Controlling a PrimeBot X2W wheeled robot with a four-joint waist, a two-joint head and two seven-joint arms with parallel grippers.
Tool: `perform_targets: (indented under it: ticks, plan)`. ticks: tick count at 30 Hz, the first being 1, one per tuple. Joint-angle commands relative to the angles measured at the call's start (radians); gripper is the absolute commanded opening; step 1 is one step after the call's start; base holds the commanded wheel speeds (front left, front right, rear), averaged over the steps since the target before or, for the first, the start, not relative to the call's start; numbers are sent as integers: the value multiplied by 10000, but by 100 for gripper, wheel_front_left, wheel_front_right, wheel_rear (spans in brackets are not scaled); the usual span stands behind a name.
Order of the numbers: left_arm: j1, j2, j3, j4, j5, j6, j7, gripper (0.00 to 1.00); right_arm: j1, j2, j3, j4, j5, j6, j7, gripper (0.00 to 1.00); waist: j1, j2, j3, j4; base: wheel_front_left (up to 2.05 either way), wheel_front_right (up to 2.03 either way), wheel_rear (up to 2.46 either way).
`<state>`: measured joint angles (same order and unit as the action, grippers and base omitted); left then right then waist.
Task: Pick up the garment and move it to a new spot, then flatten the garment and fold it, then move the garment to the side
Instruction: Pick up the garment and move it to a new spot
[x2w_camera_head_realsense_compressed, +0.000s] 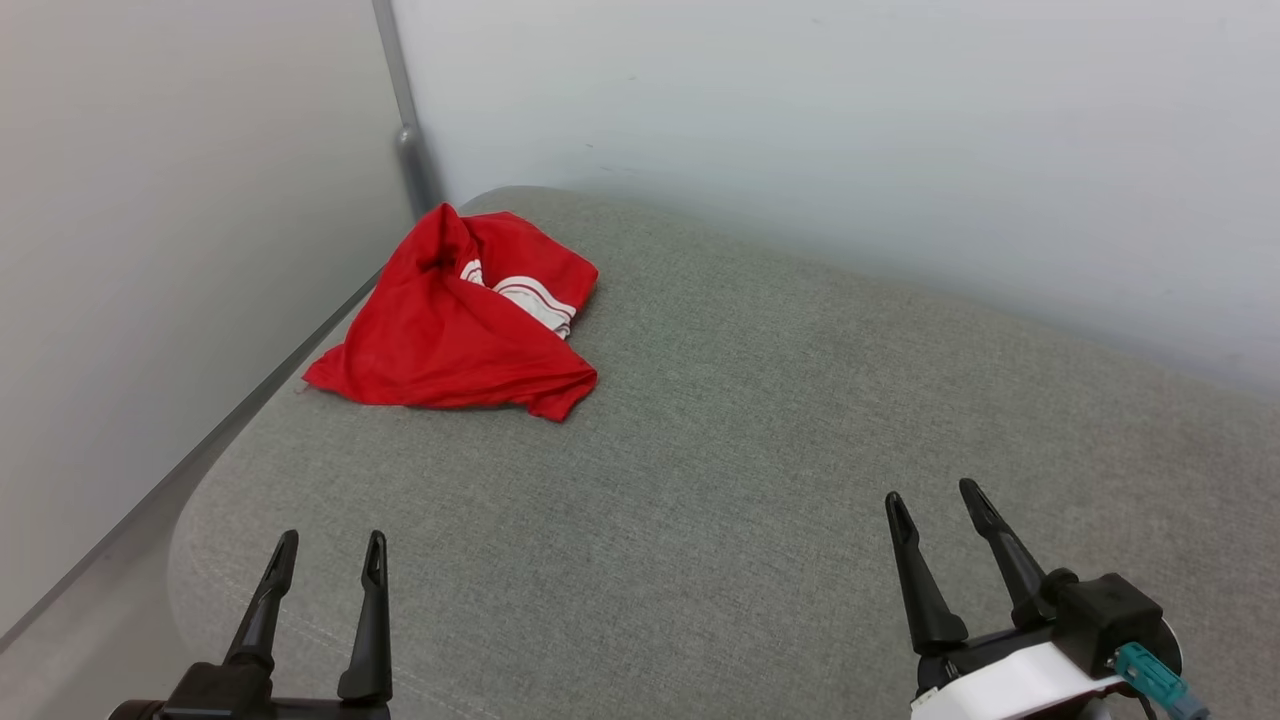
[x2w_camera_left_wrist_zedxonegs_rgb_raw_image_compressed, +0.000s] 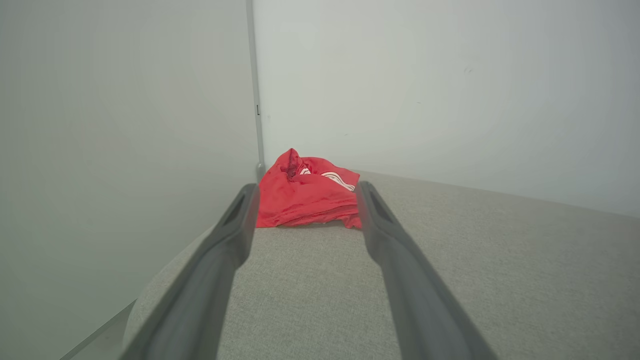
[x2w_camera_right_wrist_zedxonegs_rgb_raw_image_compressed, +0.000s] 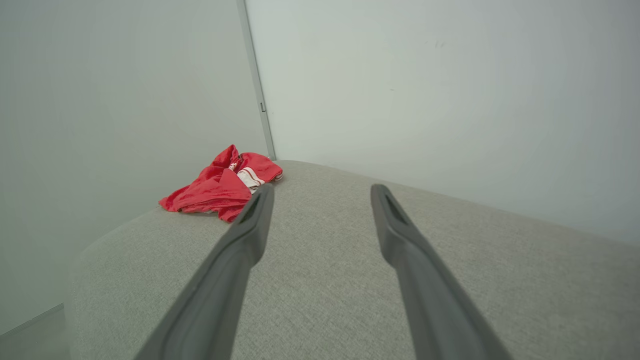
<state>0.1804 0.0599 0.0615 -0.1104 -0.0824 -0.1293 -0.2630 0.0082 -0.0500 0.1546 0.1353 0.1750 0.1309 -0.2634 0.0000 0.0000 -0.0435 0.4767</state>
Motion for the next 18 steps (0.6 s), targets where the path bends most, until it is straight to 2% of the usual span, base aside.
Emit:
perform_targets:
  ticks: [1, 7, 10, 14, 18]
  plan:
    - [97, 7, -8, 14, -61, -3, -28, 100, -39, -5, 22, 11, 28, -3, -21, 100, 0, 0, -6, -18, 0, 0, 0]
    - [-176, 145, -75, 100, -127, -3, -28, 100, 71, -3, -149, -168, -138, -3, -21, 100, 0, 0, 285, -133, 0, 0, 0]
    - [-505, 581, -687, 319, 39, -3, -28, 100, -176, -8, -269, -350, -430, -5, -21, 100, 0, 0, 859, -325, 0, 0, 0]
    - [-1240, 759, -574, 659, -754, 9, -26, 100, -550, -8, -396, -580, -891, -5, -21, 100, 0, 0, 1788, -668, 0, 0, 0]
    - [-2382, 1260, -778, 1278, -1560, 9, -26, 100, -906, -8, -512, -891, -1367, -3, -19, 100, 0, 0, 2796, -984, 0, 0, 0]
